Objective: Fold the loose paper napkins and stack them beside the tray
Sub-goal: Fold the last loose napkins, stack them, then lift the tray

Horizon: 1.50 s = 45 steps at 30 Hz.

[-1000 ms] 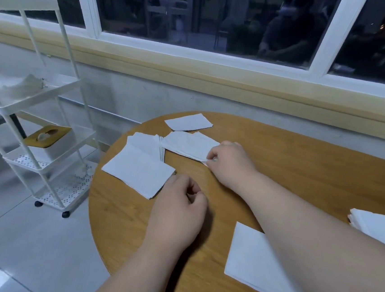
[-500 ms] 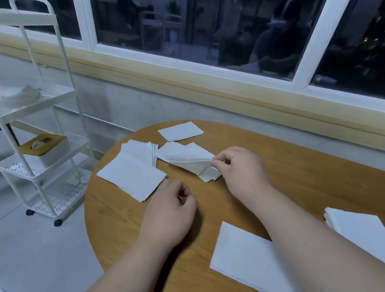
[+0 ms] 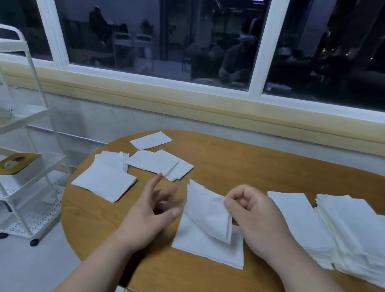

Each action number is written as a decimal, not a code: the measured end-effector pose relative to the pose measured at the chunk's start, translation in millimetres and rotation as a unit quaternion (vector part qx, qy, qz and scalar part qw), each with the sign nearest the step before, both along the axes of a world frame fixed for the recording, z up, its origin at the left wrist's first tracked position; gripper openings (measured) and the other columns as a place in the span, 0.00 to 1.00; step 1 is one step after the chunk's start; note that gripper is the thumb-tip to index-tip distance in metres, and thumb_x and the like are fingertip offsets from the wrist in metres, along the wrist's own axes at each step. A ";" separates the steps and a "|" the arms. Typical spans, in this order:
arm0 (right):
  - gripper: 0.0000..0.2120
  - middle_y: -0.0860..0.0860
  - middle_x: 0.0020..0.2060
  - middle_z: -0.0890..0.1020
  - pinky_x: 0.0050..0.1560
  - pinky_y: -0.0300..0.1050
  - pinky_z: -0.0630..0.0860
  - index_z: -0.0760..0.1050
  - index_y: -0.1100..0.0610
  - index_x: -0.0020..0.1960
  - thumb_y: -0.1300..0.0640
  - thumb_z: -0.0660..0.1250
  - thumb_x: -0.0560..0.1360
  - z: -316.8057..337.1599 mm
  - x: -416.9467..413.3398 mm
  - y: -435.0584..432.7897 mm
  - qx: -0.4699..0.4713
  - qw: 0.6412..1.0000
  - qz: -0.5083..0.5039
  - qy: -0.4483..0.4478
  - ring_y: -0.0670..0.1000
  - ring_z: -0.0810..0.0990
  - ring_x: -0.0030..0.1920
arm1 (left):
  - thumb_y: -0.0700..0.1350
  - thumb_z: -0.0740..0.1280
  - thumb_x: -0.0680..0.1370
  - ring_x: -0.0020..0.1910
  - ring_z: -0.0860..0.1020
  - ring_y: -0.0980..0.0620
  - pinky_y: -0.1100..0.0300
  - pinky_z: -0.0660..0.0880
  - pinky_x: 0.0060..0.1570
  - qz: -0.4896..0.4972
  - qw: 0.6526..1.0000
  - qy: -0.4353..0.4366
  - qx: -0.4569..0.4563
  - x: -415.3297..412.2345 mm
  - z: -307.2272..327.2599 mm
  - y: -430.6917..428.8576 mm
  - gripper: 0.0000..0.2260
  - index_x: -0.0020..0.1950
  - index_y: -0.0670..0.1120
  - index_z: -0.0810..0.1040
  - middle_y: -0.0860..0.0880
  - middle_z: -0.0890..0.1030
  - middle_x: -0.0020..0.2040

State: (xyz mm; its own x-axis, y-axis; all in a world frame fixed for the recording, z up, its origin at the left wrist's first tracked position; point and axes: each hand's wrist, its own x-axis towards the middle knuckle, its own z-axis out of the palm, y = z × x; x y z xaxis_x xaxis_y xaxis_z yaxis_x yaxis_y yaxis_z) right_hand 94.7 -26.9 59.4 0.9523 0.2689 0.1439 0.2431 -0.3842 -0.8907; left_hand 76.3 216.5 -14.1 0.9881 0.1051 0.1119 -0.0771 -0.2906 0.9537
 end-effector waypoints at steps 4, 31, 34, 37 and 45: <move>0.06 0.61 0.39 0.81 0.44 0.59 0.74 0.77 0.50 0.42 0.52 0.67 0.78 -5.8 -13.3 -12.8 0.034 0.998 0.024 0.035 0.58 0.76 0.37 | 0.59 0.74 0.67 0.63 0.79 0.55 0.52 0.69 0.70 -0.052 0.999 -0.003 -0.007 -11.0 1.0 -15.9 0.39 0.75 0.60 0.61 0.52 0.83 0.60; 0.21 0.44 0.48 0.84 0.50 0.50 0.80 0.71 0.36 0.62 0.49 0.74 0.73 -29.0 -20.4 -1.5 0.050 0.993 -0.004 0.111 0.52 0.84 0.48 | 0.41 0.75 0.70 0.49 0.82 0.47 0.58 0.79 0.49 -0.025 0.984 0.017 -0.173 -14.8 0.4 -16.3 0.24 0.66 0.49 0.79 0.44 0.84 0.49; 0.21 0.32 0.53 0.76 0.39 0.32 0.73 0.70 0.36 0.63 0.55 0.70 0.76 -32.0 -23.7 0.7 -0.041 0.997 -0.065 0.027 0.46 0.79 0.42 | 0.38 0.75 0.74 0.46 0.81 0.48 0.59 0.78 0.47 -0.035 0.987 0.023 -0.157 -14.8 1.8 -19.3 0.25 0.70 0.51 0.75 0.44 0.81 0.44; 0.17 0.31 0.55 0.75 0.38 0.28 0.71 0.72 0.39 0.62 0.56 0.68 0.78 -39.3 -21.4 -2.9 -0.048 0.995 -0.086 0.007 0.40 0.78 0.40 | 0.42 0.75 0.73 0.48 0.80 0.39 0.48 0.77 0.55 -0.057 0.991 0.027 -0.119 -19.0 5.8 -20.0 0.32 0.73 0.60 0.70 0.37 0.79 0.47; 0.16 0.40 0.42 0.80 0.37 0.40 0.74 0.71 0.40 0.63 0.53 0.67 0.78 -46.1 -12.1 -5.4 -0.115 0.983 -0.142 0.001 0.47 0.79 0.34 | 0.44 0.71 0.78 0.35 0.74 0.63 0.73 0.69 0.39 -0.028 0.997 0.006 0.078 -22.3 8.7 -28.6 0.21 0.66 0.65 0.75 0.59 0.75 0.37</move>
State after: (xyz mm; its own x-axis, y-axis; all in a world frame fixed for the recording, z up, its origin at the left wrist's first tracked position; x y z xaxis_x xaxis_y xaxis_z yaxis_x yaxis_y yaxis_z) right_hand 82.6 -32.3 13.2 0.9940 0.0176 0.1080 0.0951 -0.6270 -0.7732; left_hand 54.0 187.9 -5.4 0.9933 0.0326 0.1108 -0.0860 -0.4318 0.8979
